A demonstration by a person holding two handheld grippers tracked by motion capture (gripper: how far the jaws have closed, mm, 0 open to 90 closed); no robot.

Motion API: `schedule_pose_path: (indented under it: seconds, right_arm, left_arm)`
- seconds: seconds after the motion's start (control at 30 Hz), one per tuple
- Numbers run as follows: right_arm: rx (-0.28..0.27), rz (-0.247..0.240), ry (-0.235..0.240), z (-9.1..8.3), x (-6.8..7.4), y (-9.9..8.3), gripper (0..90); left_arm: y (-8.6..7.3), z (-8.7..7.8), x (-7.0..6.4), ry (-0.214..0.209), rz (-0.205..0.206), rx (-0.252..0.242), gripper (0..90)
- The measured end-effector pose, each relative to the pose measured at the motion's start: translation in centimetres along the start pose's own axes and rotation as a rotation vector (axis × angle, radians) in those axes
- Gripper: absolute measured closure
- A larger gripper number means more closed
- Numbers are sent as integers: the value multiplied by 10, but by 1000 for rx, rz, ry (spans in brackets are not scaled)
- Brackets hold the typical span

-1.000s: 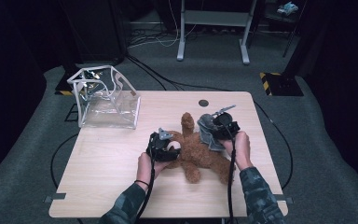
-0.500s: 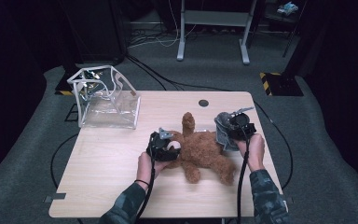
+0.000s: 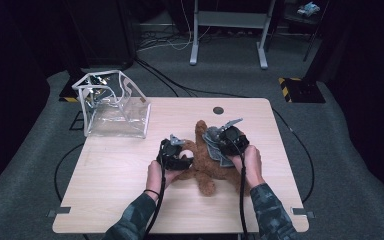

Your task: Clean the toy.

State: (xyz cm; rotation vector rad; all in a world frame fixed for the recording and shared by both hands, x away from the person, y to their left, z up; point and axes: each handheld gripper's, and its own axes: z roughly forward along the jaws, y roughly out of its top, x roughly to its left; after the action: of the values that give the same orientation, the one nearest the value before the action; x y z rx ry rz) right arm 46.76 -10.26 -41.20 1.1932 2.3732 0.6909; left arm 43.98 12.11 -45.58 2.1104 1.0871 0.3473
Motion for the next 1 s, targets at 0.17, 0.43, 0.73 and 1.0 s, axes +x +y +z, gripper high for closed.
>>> schedule_pose_path:
  seconds: [0.17, 0.43, 0.73, 1.0]
  right_arm:
    - [29, -12, -29, 5, 4, 2, 758]
    - [43, -26, -54, 12, 2, 2, 761]
    - [18, 1, -62, 16, 1, 0, 760]
    - [-42, 32, -64, 0, 0, 6, 752]
  left_arm:
    - [3, 0, 1, 0, 8, 5, 411]
    - [20, -14, -3, 35, 19, 1, 286]
    - [28, -5, 20, -28, -52, 15, 244]
    - [25, 7, 22, -35, -51, 72, 258]
